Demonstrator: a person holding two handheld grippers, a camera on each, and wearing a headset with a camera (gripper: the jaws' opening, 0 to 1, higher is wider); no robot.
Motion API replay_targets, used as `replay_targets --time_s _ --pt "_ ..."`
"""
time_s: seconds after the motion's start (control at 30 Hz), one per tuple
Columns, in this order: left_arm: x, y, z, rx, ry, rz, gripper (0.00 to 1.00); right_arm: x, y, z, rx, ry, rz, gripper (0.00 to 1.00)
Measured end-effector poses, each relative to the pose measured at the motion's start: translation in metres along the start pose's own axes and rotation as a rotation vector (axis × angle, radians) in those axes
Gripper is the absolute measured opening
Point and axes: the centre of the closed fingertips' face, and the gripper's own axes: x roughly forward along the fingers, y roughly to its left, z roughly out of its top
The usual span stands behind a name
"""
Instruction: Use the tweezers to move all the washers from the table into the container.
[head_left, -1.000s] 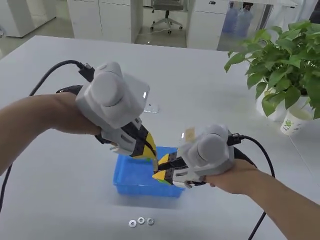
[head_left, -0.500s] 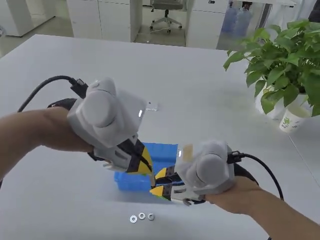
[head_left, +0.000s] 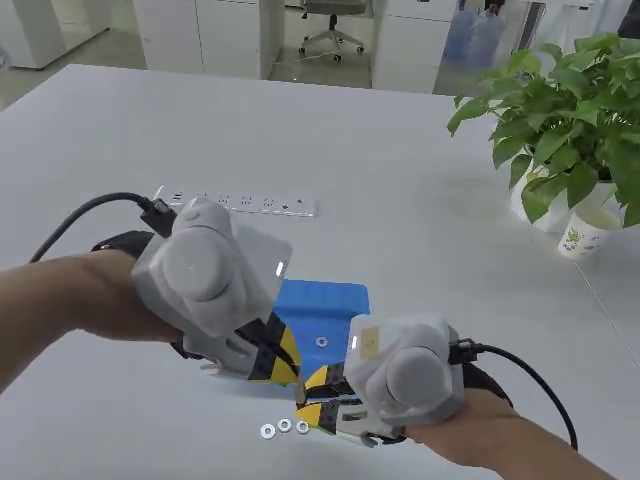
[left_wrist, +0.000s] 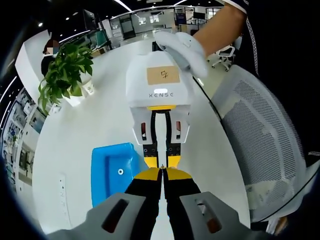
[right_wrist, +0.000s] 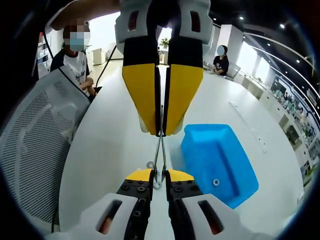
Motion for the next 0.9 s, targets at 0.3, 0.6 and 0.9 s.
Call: replay_targets --time_s 0.3,0.6,0.9 --pt "0.011 -0.004 -0.007 -0.007 0.008 -0.016 0.05 0.008 0.005 -0.009 0.013 0.008 0.002 0.12" --pt "0.018 -0.004 -0.01 -0.019 0.009 -0.029 0.05 0.013 0.005 -0.015 0.034 0.008 0.006 0.12" --pt "0.022 -0.001 -0.01 -0.037 0.0 -0.029 0.05 0.014 0.004 -0.019 0.051 0.001 0.009 0.12"
